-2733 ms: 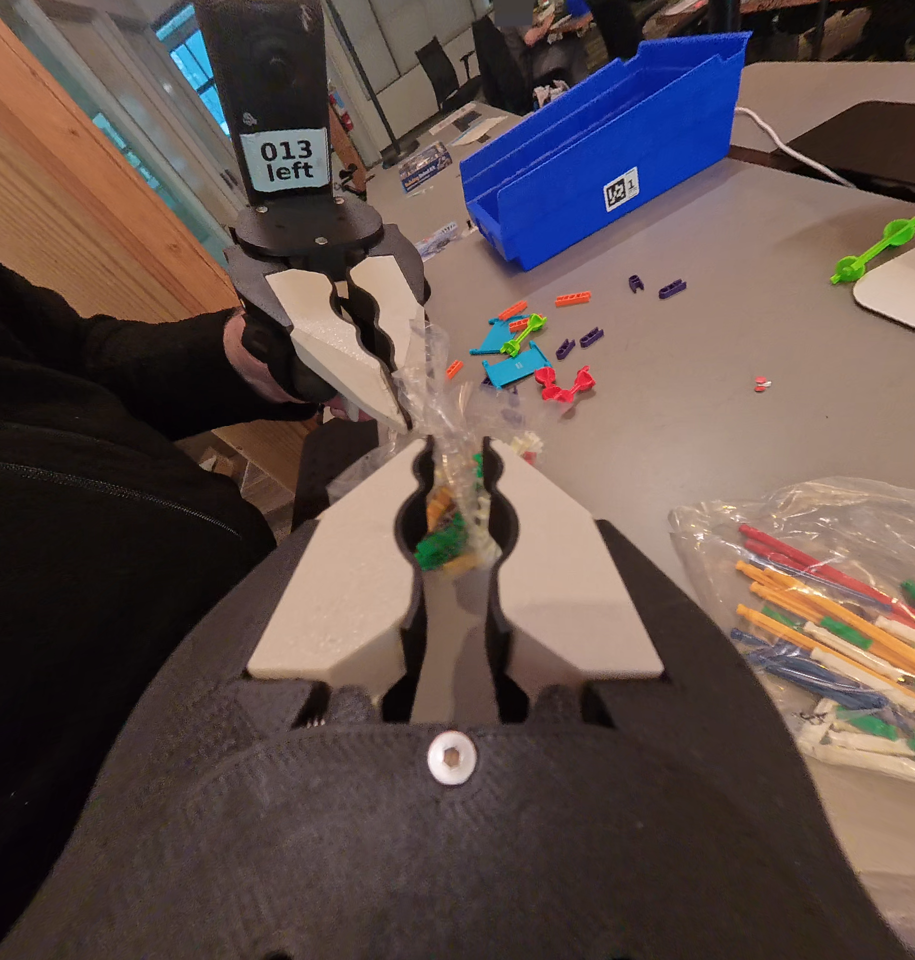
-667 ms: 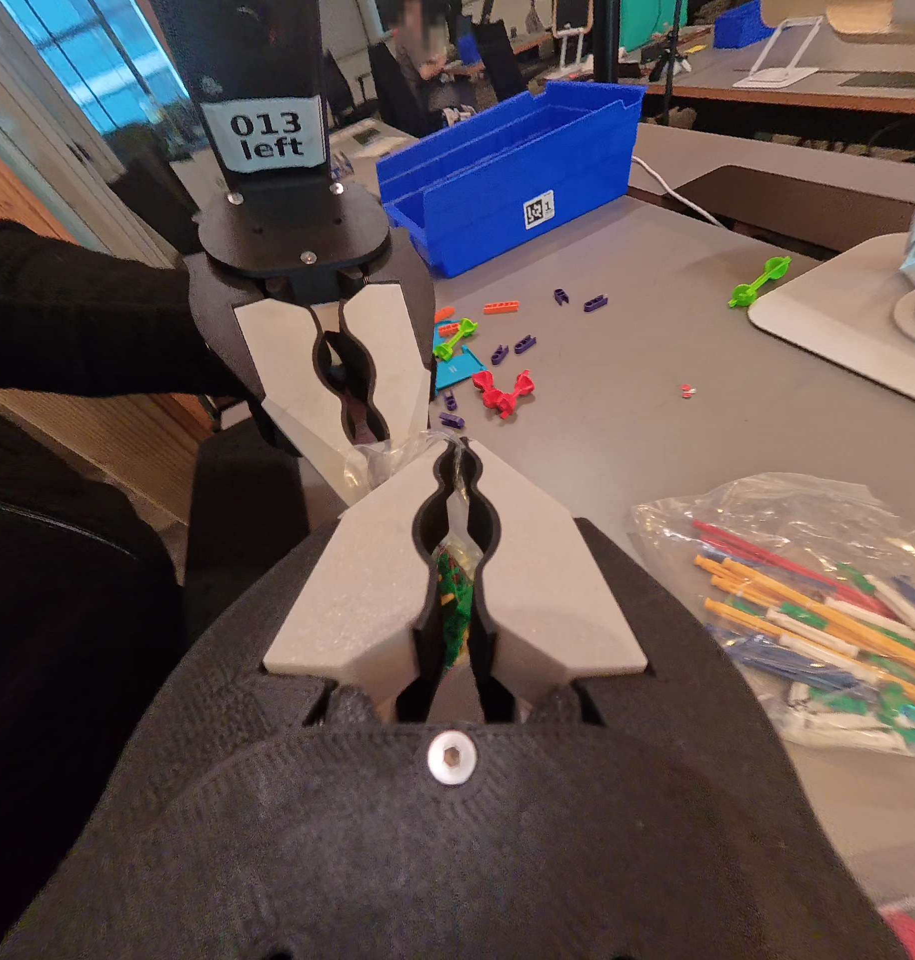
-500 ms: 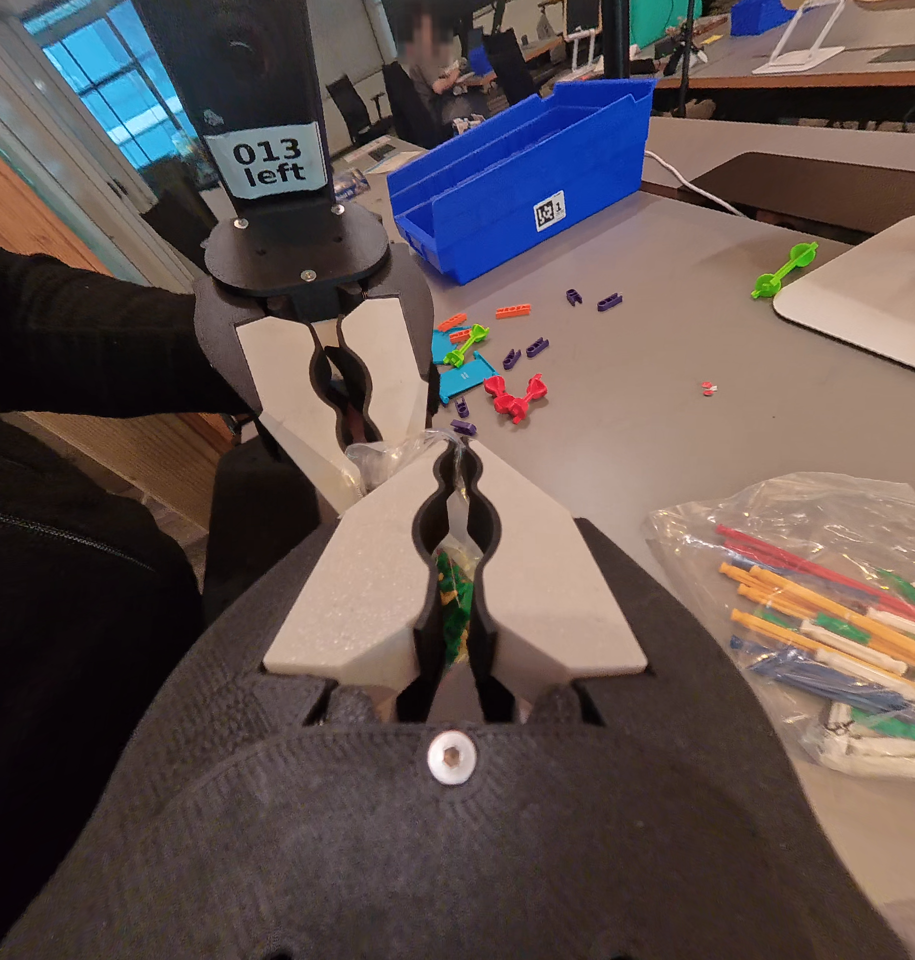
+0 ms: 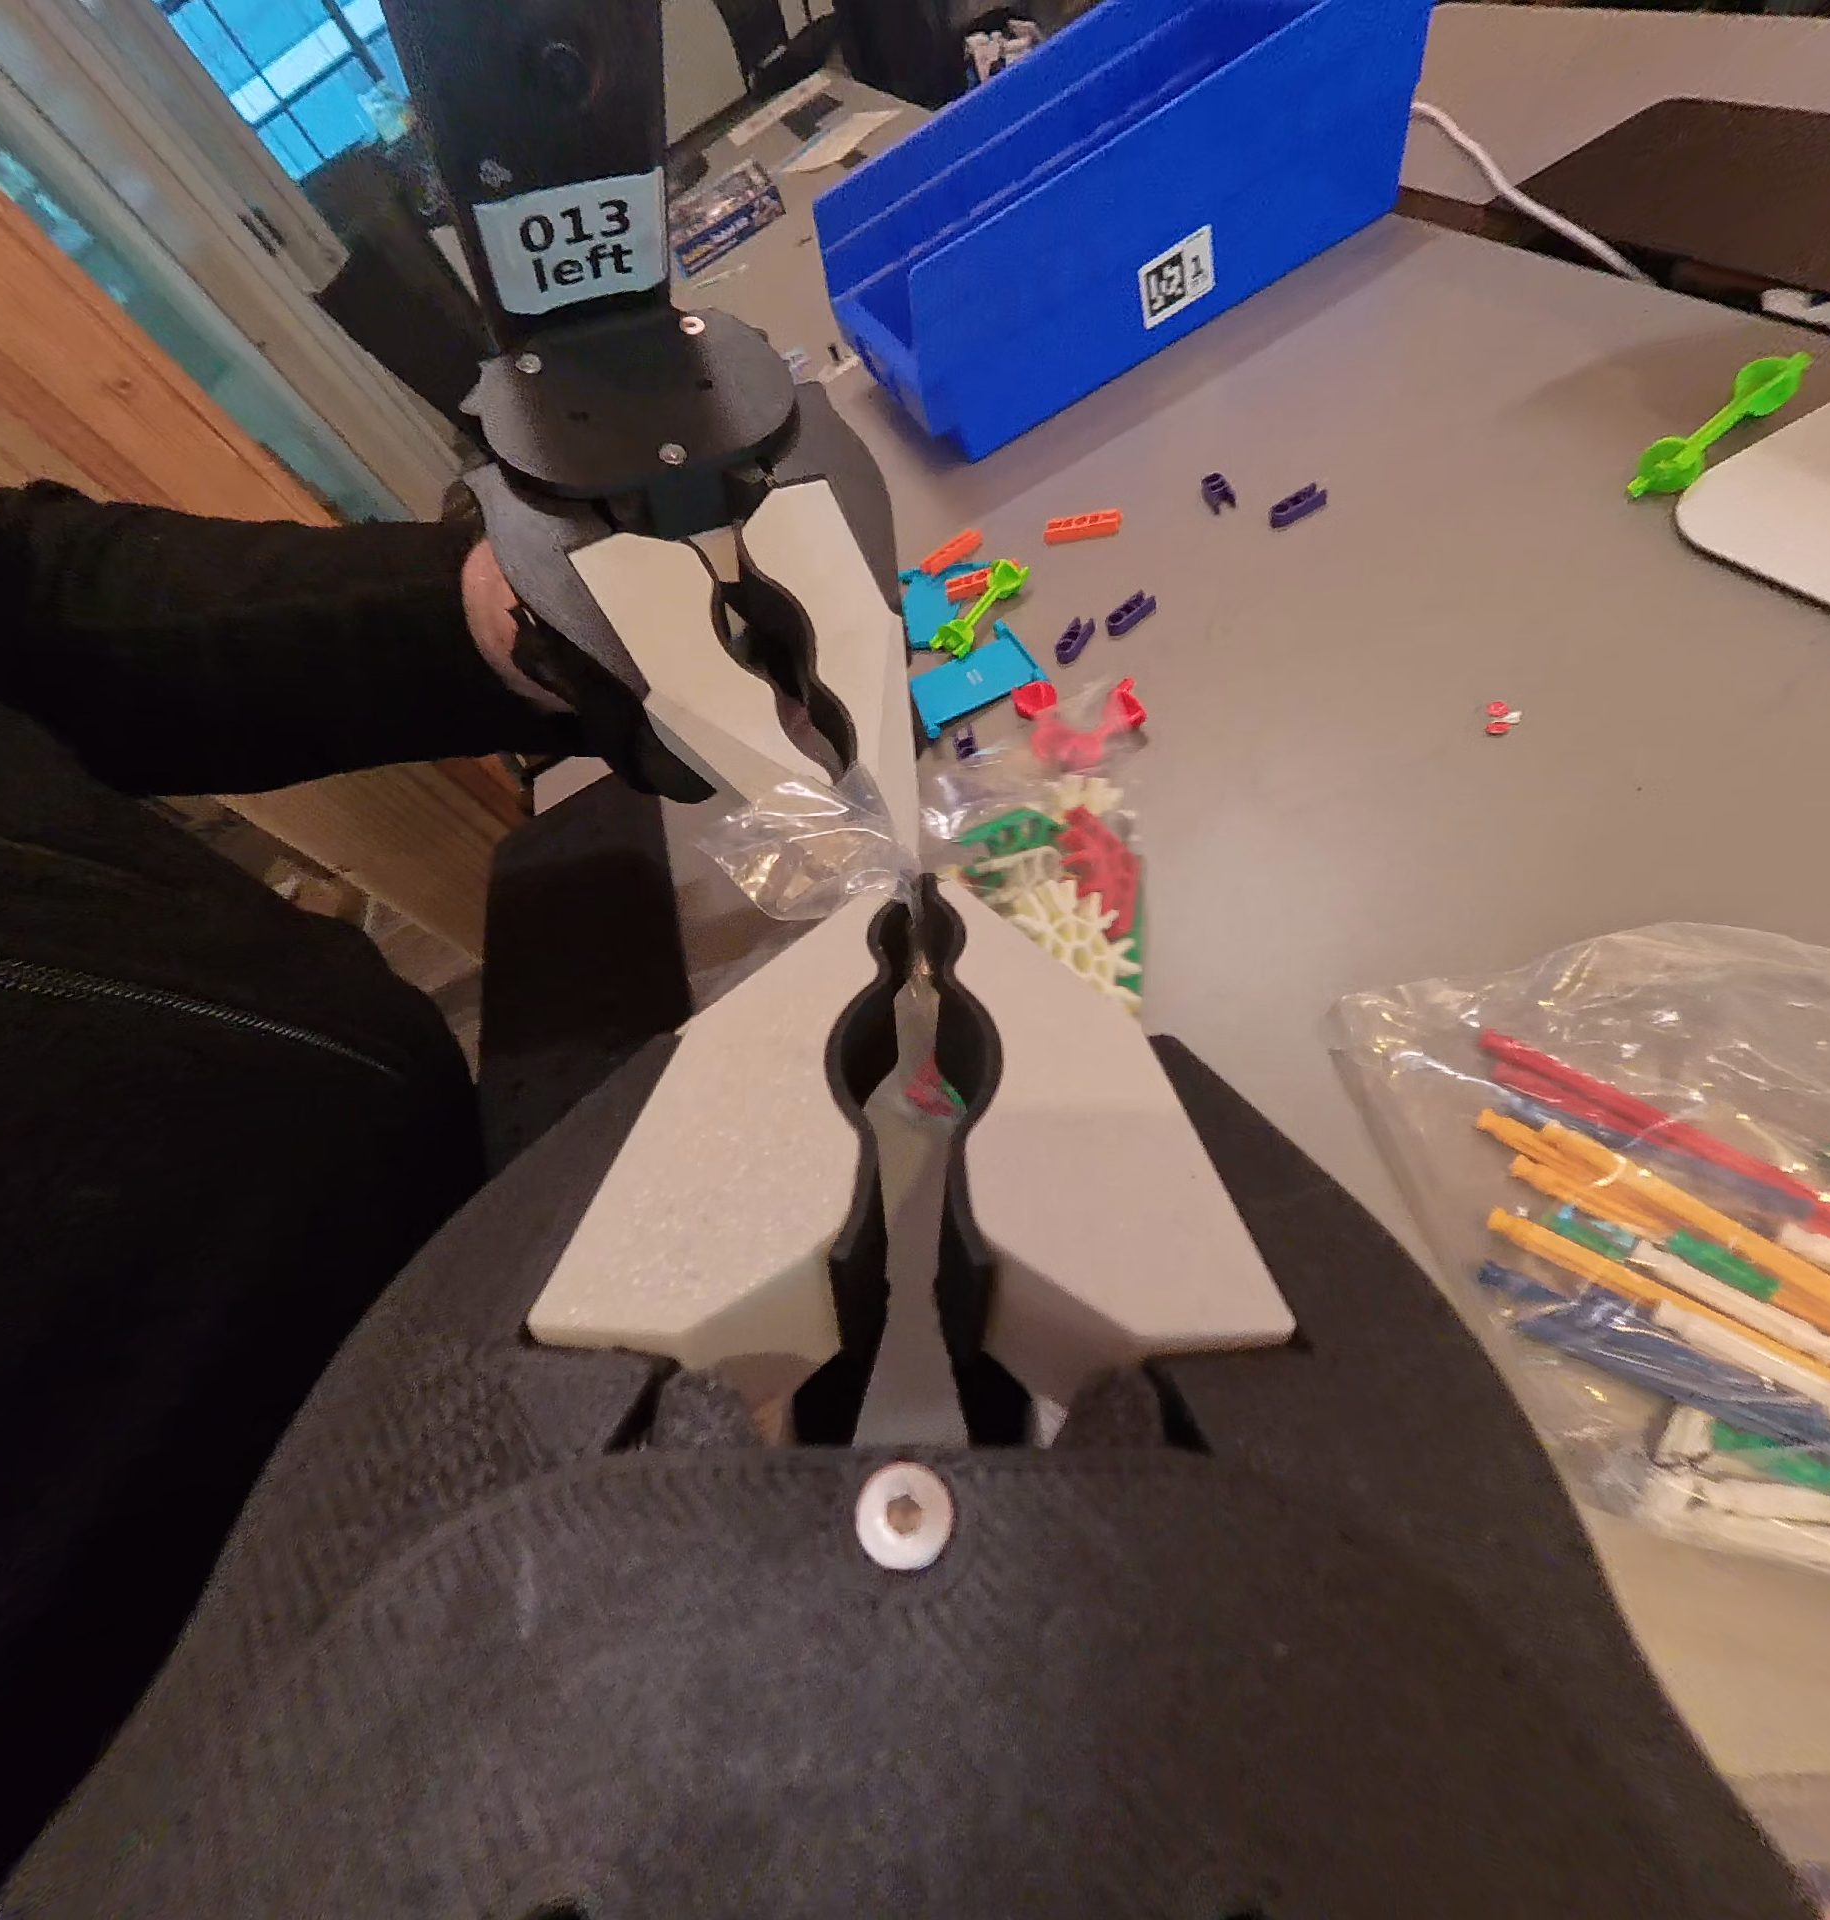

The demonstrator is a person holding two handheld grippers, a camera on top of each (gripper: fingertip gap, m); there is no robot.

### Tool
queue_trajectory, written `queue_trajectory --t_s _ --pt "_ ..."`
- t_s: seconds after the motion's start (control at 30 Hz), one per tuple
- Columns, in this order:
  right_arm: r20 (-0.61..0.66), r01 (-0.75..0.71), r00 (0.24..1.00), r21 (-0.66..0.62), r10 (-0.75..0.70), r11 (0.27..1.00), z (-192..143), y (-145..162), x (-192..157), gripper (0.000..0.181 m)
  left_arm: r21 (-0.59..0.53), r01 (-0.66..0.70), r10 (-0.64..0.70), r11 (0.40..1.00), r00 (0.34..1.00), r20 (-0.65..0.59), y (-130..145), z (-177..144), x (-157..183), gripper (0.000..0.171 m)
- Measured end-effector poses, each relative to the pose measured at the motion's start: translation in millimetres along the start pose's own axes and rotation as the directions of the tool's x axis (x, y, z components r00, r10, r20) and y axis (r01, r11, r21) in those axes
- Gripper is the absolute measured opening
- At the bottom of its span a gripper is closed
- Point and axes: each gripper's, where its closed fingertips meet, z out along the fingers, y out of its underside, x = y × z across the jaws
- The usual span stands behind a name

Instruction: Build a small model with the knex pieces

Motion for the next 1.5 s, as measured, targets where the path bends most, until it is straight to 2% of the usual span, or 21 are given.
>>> queue_trajectory --t_s 0.03,0.13,0.17,0.23,0.3,0.37,0.43,0.53,0.6,0.67,0.77,1.03,1.1,1.3,1.5 --pt "0.006 -0.009 1.0 0.0 0.009 1.0 -0.2 0.5 0.0 0.0 0.005 -0.002 0.001 1.0 1.0 0.02 -0.3 -0.7 -3.1 0.01" --pt "0.013 -0.023 1.0 0.02 0.023 1.0 -1.3 -2.7 -0.8 0.0 0.012 0.002 -0.002 1.0 0.999 0.04 -4.2 -0.9 -6.7 0.064" --pt "0.019 -0.014 1.0 0.017 0.014 1.0 -0.8 -3.2 -3.5 0.0 0.0 -0.04 0.04 0.999 0.998 0.054 -4.1 1.7 -5.6 0.074" --pt "0.041 0.01 0.999 0.017 -0.011 1.0 0.0 -5.4 -11.2 0.0 -0.045 -0.103 0.104 0.994 0.994 0.032 -0.6 11.6 2.3 0.081" --pt "0.072 0.047 0.996 0.046 -0.05 0.998 -1.6 -12.0 -21.4 0.0 -0.055 -0.117 0.117 0.992 0.993 -0.018 -0.2 19.6 10.0 0.065" --pt "0.069 0.062 0.995 0.058 -0.065 0.996 -3.2 -15.3 -24.4 0.0 -0.065 -0.117 0.108 0.991 0.985 -0.135 1.7 22.7 27.4 0.02" --pt "0.021 0.063 0.998 0.075 -0.065 0.995 -6.8 -17.2 -18.1 0.0 -0.045 -0.144 0.138 0.988 0.983 -0.124 -2.5 24.6 29.7 0.008" --pt "-0.125 0.119 0.986 0.064 -0.11 0.991 -9.3 -14.1 -5.9 0.0 -0.049 -0.137 0.129 0.989 0.983 -0.134 -6.0 29.0 36.7 0.0" --pt "-0.218 0.175 0.961 0.003 -0.17 0.985 -8.0 -7.5 -1.6 0.008 -0.094 -0.191 0.179 0.977 0.976 -0.124 -2.2 32.4 40.5 0.0" --pt "-0.254 0.192 0.949 -0.017 -0.189 0.981 -7.8 -3.9 -1.8 0.013 -0.131 -0.237 0.224 0.963 0.968 -0.111 -0.7 33.4 43.2 0.0" --pt "-0.24 0.203 0.949 -0.034 -0.206 0.978 -5.1 2.4 -8.5 0.0 -0.181 -0.291 0.275 0.939 0.955 -0.11 3.3 36.6 46.2 0.0" --pt "-0.222 0.159 0.96 -0.057 -0.168 0.986 -1.9 10.5 -7.6 0.0 -0.187 -0.318 0.297 0.929 0.945 -0.134 6.7 42.9 54.2 0.0" --pt "-0.226 0.159 0.958 -0.093 -0.176 0.983 1.8 15.7 -5.1 0.0 -0.232 -0.353 0.335 0.906 0.935 -0.117 14.5 44.9 50.8 0.0" --pt "-0.214 0.165 0.956 -0.163 -0.198 0.973 10.7 24.3 -0.1 0.0 -0.249 -0.332 0.31 0.91 0.943 -0.124 22.9 46.8 48.9 0.0" --pt "-0.182 0.24 0.941 -0.237 -0.286 0.941 20.7 34.6 4.4 0.0 -0.237 -0.256 0.231 0.937 0.965 -0.128 32.1 48.9 48.1 0.0"
